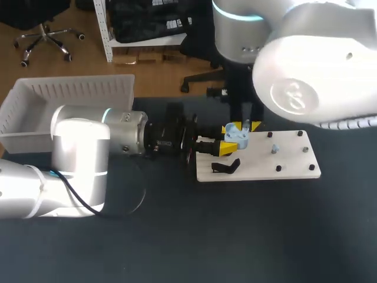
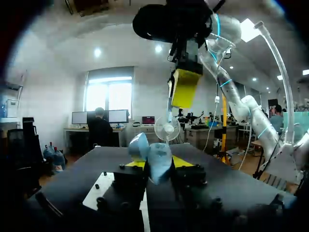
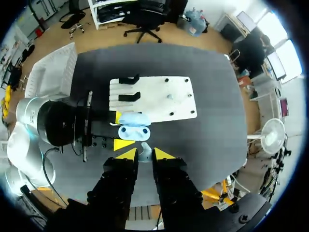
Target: Pick up each earbud case from the left stands, insert the matching earbuds, close the lid, and place the case in the box.
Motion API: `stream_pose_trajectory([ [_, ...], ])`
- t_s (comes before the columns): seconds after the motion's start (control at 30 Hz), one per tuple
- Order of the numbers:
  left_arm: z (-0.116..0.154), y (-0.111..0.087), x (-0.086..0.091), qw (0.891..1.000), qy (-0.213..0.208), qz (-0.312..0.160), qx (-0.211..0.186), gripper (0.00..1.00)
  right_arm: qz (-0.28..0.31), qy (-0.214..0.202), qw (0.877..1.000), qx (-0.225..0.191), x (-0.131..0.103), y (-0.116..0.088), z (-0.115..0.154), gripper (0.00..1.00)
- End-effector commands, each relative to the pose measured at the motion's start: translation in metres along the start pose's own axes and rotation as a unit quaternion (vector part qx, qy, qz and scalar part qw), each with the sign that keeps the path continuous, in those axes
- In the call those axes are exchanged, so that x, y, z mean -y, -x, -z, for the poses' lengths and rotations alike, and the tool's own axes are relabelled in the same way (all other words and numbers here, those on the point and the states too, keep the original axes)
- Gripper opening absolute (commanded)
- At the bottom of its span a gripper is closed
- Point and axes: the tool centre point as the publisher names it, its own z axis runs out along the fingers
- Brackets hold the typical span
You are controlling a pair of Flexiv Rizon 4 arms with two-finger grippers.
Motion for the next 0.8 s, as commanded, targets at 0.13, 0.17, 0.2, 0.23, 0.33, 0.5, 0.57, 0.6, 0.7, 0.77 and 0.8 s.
stream_pose_trajectory([
  [0.13, -0.0001, -0.0008, -0.0009, 1.0, -0.001, 0.0, 0.001, 0.0, -0.177, -0.061, 0.982, -0.028, 0.0002, 0.0139, -0.01, 0.0],
  [0.17, -0.0001, -0.0008, -0.0009, 1.0, -0.001, 0.0, 0.001, 0.0, -0.178, -0.054, 0.982, -0.031, 0.0011, 0.0122, -0.0096, 0.0],
  [0.2, -0.0001, -0.0008, -0.0009, 1.0, -0.001, 0.0, 0.001, 0.0, -0.178, -0.053, 0.982, -0.029, 0.0027, 0.0114, -0.0091, 0.0],
  [0.23, -0.0001, -0.0008, -0.0009, 1.0, -0.001, 0.0, 0.001, 0.0, -0.177, -0.043, 0.983, -0.03, 0.0054, 0.0104, -0.0082, 0.0],
  [0.33, -0.0001, -0.0008, -0.0009, 1.0, -0.001, 0.0, 0.001, 0.0, -0.177, -0.043, 0.983, -0.03, 0.0054, 0.0104, -0.0082, 0.0],
  [0.5, -0.0001, -0.0008, -0.0009, 1.0, -0.001, 0.0, 0.001, 0.0, -0.177, -0.043, 0.983, -0.03, 0.0054, 0.0104, -0.0082, 0.0],
  [0.57, -0.0001, -0.0008, -0.0009, 1.0, -0.001, 0.0, 0.001, 0.0, -0.177, -0.043, 0.983, -0.03, 0.0054, 0.0104, -0.0082, 0.0],
  [0.6, -0.0001, -0.0008, -0.0009, 1.0, -0.001, 0.0, 0.001, 0.0, -0.177, -0.043, 0.983, -0.03, 0.0054, 0.0104, -0.0082, 0.0],
  [0.7, -0.0001, -0.0008, -0.0009, 1.0, -0.001, 0.0, 0.001, 0.0, -0.177, -0.043, 0.983, -0.03, 0.0054, 0.0104, -0.0082, 0.0],
  [0.77, -0.0001, -0.0008, -0.0009, 1.0, -0.001, 0.0, 0.001, 0.0, -0.192, -0.058, 0.98, -0.014, 0.0017, 0.0099, -0.0111, 0.0],
  [0.8, -0.0001, -0.0008, -0.0009, 1.0, -0.001, 0.0, 0.001, 0.0, -0.197, -0.066, 0.978, -0.009, 0.0004, 0.0094, -0.0115, 0.0],
])
